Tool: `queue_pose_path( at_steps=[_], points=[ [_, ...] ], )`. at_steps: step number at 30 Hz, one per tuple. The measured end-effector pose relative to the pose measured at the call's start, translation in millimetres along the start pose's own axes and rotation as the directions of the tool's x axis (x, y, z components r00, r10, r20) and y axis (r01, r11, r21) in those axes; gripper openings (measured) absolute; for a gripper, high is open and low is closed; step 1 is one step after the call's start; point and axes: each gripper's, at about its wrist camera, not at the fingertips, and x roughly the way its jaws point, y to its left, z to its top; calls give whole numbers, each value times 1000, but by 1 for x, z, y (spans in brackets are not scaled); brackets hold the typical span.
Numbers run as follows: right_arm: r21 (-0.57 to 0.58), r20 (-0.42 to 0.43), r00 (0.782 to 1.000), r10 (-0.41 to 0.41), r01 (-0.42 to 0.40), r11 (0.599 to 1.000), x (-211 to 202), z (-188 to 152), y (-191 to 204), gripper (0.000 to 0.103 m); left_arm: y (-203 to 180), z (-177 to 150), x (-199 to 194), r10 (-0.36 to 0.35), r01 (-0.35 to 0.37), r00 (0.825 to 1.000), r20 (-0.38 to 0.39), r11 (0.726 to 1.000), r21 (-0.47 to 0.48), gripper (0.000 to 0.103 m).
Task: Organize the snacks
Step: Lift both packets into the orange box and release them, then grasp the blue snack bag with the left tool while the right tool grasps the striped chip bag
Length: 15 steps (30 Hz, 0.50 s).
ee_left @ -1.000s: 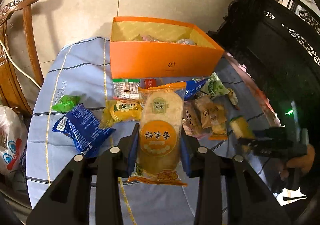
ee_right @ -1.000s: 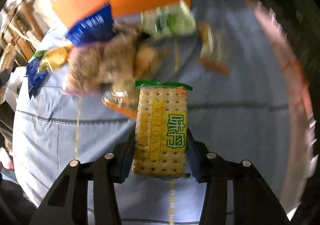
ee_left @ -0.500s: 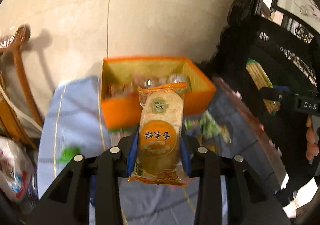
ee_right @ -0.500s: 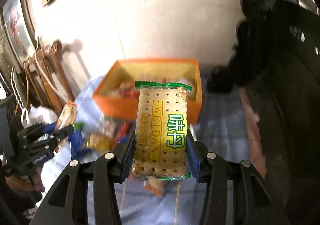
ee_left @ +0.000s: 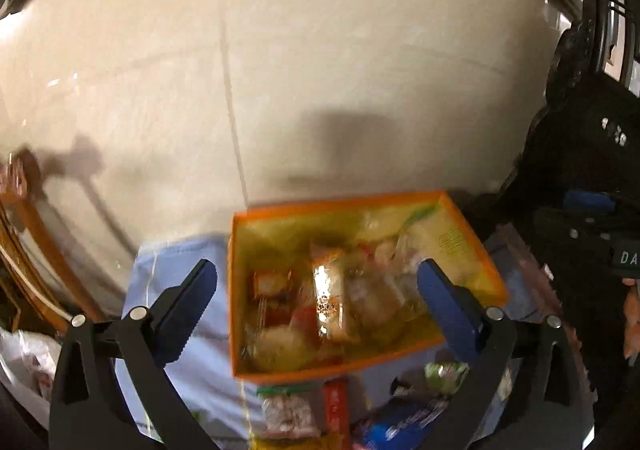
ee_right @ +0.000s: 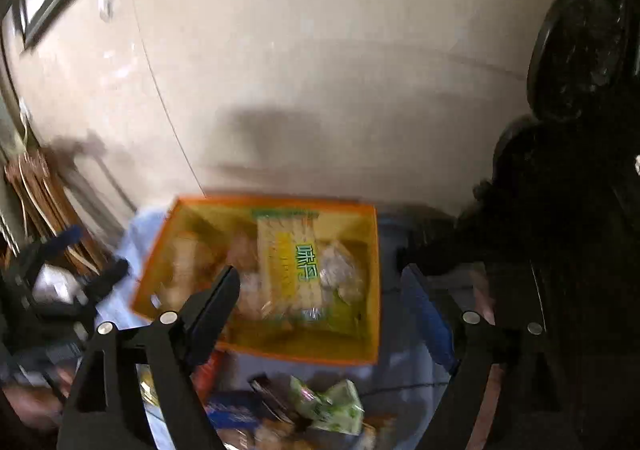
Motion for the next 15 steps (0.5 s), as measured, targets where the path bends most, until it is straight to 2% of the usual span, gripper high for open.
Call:
queue_pose_path(
  at_steps=[3, 4, 6, 10, 12, 15],
  points=[
    [-26, -64, 997, -50, 49, 998, 20, -47, -7, 84, 30, -55, -3, 19, -19, 999, -36, 1000, -18, 98],
    [-21, -95, 993, -66, 65, 998, 29, -72, -11, 84, 37, -68, -4, 14, -15, 999, -44, 999, -36, 98],
    [-7, -135, 985, -106, 106, 994, 41, -110, -17, 84, 65, -113, -11, 5, -15, 997, -81, 993, -116, 98],
    [111, -230, 963, -140, 168, 980, 58, -195, -39, 84, 107, -190, -20, 11, -52, 983, -181, 973, -226, 98],
    [108, -284, 947, -150, 187, 976, 68, -221, -44, 83, 113, -225, -21, 53, -102, 970, -237, 974, -201, 98],
    [76, -309, 932, -186, 220, 973, 75, -236, -40, 81, 114, -248, -14, 124, -167, 957, -264, 975, -148, 98]
  ],
)
